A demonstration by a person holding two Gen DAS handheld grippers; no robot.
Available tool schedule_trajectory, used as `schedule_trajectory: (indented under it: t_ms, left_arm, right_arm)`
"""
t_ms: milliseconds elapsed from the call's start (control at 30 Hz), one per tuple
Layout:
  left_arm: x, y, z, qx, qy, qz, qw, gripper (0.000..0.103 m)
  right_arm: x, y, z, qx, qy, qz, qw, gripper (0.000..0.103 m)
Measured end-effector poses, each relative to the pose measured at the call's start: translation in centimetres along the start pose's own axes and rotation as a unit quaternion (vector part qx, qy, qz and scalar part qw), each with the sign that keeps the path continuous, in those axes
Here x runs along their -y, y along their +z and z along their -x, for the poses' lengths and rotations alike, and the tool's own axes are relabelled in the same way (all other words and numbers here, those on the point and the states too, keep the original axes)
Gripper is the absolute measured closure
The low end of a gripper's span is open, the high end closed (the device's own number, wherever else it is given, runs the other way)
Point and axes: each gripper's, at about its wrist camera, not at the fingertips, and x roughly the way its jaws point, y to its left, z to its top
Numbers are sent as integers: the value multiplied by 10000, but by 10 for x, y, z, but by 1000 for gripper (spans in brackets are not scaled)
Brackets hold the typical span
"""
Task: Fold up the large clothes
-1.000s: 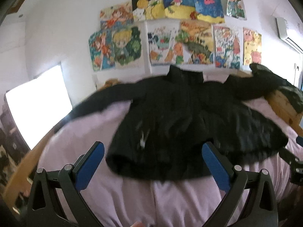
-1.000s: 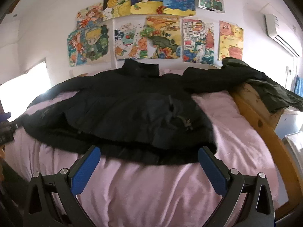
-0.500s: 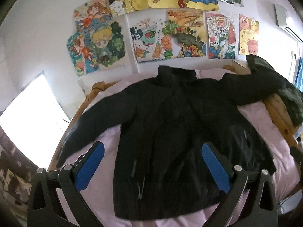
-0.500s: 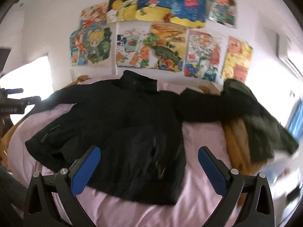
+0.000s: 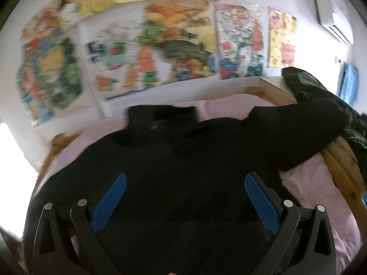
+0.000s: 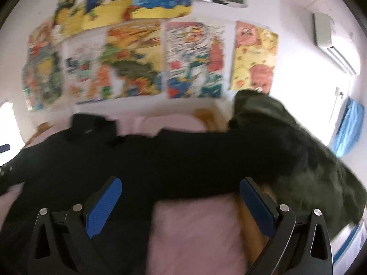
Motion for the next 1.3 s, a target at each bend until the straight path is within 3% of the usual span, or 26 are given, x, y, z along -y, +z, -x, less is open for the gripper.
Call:
schedule_trajectory:
  t_ms: [100,267,433,567,667,767,833,867,967,1033,1133,1200,1300]
  left_arm:
    - [20,13,-62,-128,-181,-214,9995,2]
    - [45,21,-139,-433,-531,-38,9976,2]
    - [65,21,-196,-587,-589,-61,9965,2]
    - [74,14,-233,-805,-604,-36,9949,2]
    - [73,8,-249,-772,-752,99,9941,2]
    - [72,4,-259,-764,-852,257,9931,1]
    - [76,2,-264,-806,-806,235,9932,1]
    - [77,-1,-266,-827,-766,200,9934,1]
    - [79,-3,-270,-948,-749,181,9925,1]
    - [64,1,-264,-932,-1018,517,9891,1]
    - [25,6,-244,-732,-1384,1384,9779,1]
    - [3,10,-228,-753,-1391,1514,9757,1]
    - [-27,9,-198,-565,-1253,1499,9791,1]
  right_arm:
    - [36,3,-32,217,-371,-258,9987,0]
    - [107,1,-61,40,-832,-1225,9890,0]
    - [164,-5,-76,-90,-903,-2023,9751,0]
    - [194,-19,-93,-223,-1210,-2547,9592,0]
    - [211,-31,-100,-185,-1542,-3022,9405,0]
    - [216,-33,-103,-93,-1757,-3180,9316,23]
    - [212,-32,-104,15,-1795,-3196,9304,46]
    - [211,-31,-103,76,-1834,-3217,9289,50]
    - [206,-29,-102,233,-1637,-3237,9316,72]
    - [200,-24,-98,373,-1487,-3191,9352,87]
    - [185,-10,-85,701,-1206,-2949,9453,88]
    - [165,6,-73,918,-1009,-2595,9561,88]
    - [125,23,-57,1169,-713,-2021,9697,88]
